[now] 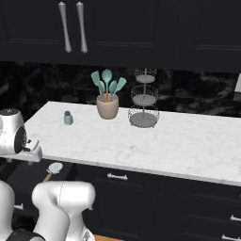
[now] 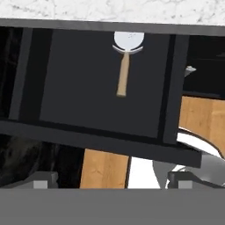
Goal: Pick the pizza cutter from the drawer and place it on the counter.
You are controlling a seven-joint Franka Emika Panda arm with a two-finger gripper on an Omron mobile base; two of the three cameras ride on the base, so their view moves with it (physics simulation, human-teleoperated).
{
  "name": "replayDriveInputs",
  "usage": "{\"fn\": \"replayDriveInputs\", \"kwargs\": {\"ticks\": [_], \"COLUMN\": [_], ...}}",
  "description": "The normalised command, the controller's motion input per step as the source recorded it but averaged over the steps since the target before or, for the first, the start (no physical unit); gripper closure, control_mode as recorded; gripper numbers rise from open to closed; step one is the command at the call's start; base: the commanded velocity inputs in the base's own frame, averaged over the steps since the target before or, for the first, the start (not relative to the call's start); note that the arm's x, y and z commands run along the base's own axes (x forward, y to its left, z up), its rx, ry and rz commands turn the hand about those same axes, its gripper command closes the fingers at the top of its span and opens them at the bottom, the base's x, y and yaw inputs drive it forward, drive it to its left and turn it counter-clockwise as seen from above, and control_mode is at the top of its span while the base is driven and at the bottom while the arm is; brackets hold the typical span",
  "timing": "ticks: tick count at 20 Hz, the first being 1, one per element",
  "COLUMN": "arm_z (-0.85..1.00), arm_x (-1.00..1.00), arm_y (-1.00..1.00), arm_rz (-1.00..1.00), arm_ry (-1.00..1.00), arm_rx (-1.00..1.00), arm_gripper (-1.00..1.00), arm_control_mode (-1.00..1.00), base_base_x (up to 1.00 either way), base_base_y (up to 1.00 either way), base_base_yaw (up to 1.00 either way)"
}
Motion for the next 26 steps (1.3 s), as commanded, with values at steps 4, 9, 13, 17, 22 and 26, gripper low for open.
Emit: {"fn": "replayDriveInputs", "kwargs": {"ticks": [4,9,13,17,22,26], "arm_z": [-0.61,-0.29,-0.26,-0.39,-0.39,-0.29], "arm_x": [-0.18,0.00,0.01,0.17,0.21,0.07], "arm_y": [0.14,0.02,0.00,0.01,0.00,0.00], "arm_rz": [-0.10,-0.10,-0.09,-0.05,0.00,0.00], "arm_ry": [0.03,0.01,0.00,0.02,0.04,0.10], "arm_rx": [0.00,0.00,0.00,0.00,-0.01,0.00], "arm_gripper": [-1.00,-1.00,-1.00,-1.00,-1.00,-1.00], "arm_control_mode": [-1.00,-1.00,-1.00,-1.00,-1.00,-1.00], "base_base_x": [0.00,0.00,0.00,0.00,0.00,0.00], "base_base_y": [0.00,0.00,0.00,0.00,0.00,0.00], "base_base_yaw": [0.00,0.00,0.00,0.00,0.00,0.00]}}
